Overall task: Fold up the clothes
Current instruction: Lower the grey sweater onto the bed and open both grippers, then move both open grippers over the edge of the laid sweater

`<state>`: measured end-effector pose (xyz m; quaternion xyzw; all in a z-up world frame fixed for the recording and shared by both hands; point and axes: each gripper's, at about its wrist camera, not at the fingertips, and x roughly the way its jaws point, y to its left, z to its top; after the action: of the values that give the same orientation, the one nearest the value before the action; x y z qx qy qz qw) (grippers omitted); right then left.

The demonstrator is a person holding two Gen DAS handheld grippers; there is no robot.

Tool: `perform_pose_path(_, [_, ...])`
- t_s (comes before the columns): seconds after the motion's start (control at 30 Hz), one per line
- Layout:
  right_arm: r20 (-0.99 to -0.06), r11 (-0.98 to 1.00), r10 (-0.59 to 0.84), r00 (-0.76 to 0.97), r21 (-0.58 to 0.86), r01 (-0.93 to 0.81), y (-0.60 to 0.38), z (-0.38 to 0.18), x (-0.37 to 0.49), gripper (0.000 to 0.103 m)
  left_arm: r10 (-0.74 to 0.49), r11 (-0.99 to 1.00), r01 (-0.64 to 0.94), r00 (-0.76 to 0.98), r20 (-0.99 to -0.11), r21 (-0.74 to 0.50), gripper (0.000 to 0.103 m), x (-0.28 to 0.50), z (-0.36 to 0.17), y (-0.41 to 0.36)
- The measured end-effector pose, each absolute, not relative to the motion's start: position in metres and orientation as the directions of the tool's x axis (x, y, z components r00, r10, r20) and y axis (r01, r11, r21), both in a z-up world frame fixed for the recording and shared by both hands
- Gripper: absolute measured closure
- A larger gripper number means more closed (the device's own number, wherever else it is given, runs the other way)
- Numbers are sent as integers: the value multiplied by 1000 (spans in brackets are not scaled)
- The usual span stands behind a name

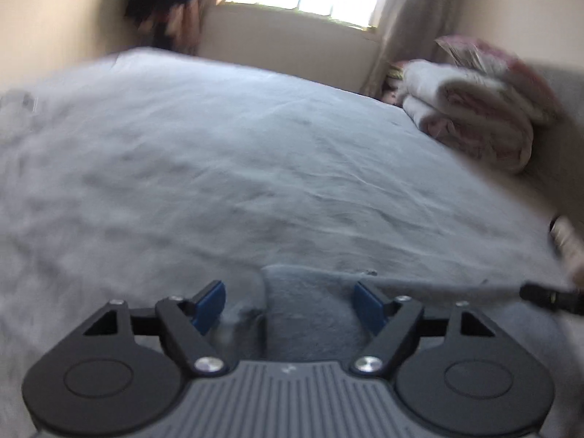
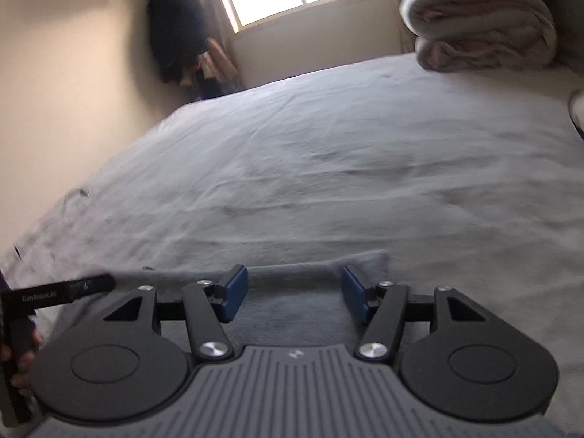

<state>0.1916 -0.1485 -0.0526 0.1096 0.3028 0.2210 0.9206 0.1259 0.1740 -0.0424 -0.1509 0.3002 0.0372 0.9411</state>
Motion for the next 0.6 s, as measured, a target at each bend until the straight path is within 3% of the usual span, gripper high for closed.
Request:
perform_pose_path(0.23, [-512, 878, 474, 717, 338, -339, -155, -39, 154, 39, -66, 946, -122, 835, -546, -300, 23, 87, -13, 164])
perform_pose_path(0.47, [-580, 904, 427, 693, 263, -337, -137, -33, 106, 37, -41, 947, -175, 767, -640, -269, 14, 56, 3, 131])
perform_pose_path(0.6, [-586, 910, 413, 697, 240, -337, -140, -40, 88, 28, -3, 942, -223, 743, -669, -252, 12, 45, -12, 127])
